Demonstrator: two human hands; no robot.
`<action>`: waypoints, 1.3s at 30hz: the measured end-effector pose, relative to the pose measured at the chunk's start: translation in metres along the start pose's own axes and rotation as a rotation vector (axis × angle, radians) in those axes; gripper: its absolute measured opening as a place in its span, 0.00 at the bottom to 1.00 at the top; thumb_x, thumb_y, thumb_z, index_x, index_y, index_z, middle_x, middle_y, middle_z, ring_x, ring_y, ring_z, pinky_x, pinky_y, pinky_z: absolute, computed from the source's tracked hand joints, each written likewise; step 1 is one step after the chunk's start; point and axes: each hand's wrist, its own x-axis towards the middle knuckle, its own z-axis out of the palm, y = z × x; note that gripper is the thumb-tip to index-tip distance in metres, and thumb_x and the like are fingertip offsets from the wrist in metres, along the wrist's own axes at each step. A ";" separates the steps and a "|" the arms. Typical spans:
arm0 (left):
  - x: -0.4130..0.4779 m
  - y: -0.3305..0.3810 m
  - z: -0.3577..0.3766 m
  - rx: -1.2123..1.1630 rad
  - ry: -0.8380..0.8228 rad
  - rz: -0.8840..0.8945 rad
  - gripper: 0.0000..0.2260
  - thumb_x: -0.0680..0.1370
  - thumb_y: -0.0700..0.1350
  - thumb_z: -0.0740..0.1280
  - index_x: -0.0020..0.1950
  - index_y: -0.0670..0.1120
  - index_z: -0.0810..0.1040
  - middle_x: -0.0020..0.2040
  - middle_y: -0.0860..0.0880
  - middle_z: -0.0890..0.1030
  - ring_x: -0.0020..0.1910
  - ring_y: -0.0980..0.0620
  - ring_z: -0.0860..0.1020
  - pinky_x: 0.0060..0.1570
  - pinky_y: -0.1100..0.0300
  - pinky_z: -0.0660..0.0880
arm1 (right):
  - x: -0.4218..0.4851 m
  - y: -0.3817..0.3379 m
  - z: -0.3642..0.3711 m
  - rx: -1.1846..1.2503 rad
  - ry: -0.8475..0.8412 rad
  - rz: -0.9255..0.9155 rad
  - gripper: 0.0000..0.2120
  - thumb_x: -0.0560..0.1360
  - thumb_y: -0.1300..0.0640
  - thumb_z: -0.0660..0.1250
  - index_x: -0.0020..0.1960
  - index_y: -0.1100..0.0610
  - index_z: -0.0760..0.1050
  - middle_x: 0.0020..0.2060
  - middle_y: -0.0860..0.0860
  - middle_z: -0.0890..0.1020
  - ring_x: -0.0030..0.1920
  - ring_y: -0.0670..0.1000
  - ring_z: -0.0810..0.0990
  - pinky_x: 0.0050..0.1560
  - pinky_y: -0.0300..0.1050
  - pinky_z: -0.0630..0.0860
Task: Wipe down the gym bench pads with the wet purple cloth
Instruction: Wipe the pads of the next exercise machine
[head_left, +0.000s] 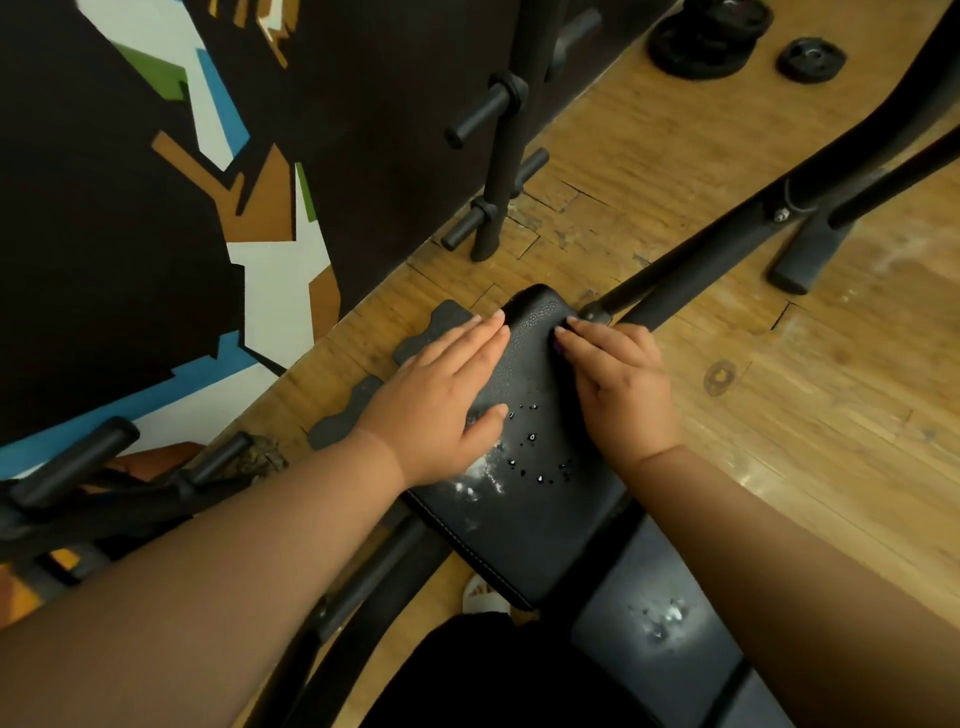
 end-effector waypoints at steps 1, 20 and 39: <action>0.000 0.000 0.000 0.004 0.003 -0.004 0.32 0.77 0.58 0.51 0.79 0.46 0.55 0.80 0.52 0.52 0.78 0.53 0.52 0.74 0.48 0.59 | 0.006 -0.002 0.004 0.003 0.015 -0.011 0.09 0.75 0.65 0.70 0.54 0.61 0.83 0.52 0.56 0.84 0.45 0.58 0.79 0.54 0.40 0.68; 0.001 0.001 0.001 0.062 0.042 0.010 0.31 0.78 0.55 0.53 0.78 0.45 0.57 0.79 0.50 0.56 0.78 0.51 0.54 0.73 0.45 0.61 | -0.021 0.017 -0.010 0.103 -0.053 -0.037 0.10 0.76 0.64 0.68 0.56 0.61 0.82 0.55 0.56 0.83 0.49 0.58 0.79 0.58 0.43 0.71; -0.002 0.001 -0.001 0.004 0.064 -0.011 0.30 0.77 0.56 0.52 0.78 0.44 0.59 0.78 0.49 0.60 0.77 0.52 0.55 0.72 0.44 0.62 | 0.021 -0.027 0.019 0.151 0.118 0.188 0.08 0.75 0.64 0.69 0.53 0.62 0.83 0.50 0.57 0.84 0.51 0.51 0.76 0.60 0.35 0.67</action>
